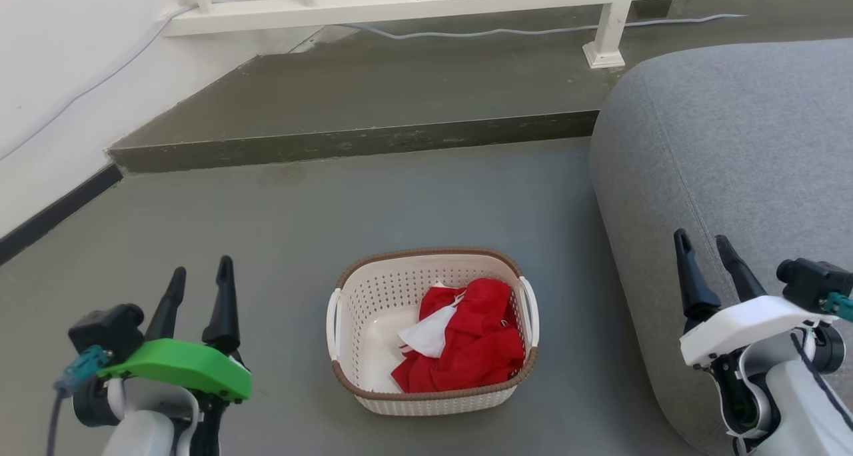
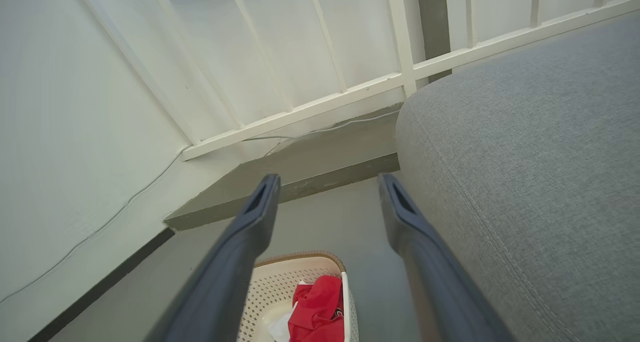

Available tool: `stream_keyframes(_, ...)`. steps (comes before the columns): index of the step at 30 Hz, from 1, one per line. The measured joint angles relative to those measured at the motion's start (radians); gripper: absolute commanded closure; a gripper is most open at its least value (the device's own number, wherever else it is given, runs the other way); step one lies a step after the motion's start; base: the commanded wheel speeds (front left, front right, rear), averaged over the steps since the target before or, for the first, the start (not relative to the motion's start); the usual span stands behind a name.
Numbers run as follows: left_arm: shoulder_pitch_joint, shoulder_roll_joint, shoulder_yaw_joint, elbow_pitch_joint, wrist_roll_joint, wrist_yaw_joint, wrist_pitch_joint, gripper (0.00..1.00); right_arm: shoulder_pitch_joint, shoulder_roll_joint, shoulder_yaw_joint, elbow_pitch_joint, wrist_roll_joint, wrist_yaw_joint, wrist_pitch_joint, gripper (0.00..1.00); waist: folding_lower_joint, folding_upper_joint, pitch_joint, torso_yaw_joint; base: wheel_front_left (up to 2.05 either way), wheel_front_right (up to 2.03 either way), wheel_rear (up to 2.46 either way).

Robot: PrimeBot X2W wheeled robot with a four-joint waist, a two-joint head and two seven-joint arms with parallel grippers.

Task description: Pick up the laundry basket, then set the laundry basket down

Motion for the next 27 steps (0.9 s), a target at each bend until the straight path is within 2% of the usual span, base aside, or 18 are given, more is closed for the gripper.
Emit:
stream_keyframes(19, 0.0, -0.002, -0.066, 0.027, 0.26, 0.026, -0.062, 0.0, -0.002, -0.014, 0.064, 0.042, -0.271, -0.017, -0.065, 0.0, 0.0, 0.0, -0.002, -0.01, 0.0, 0.0, 0.0)
stream_keyframes(27, 0.0, -0.007, -0.073, 0.049, 0.304, 0.03, -0.074, 0.0, -0.005, -0.012, 0.063, 0.059, -0.312, -0.017, -0.077, 0.0, 0.0, 0.0, 0.001, -0.012, 0.0, 0.0, 0.0)
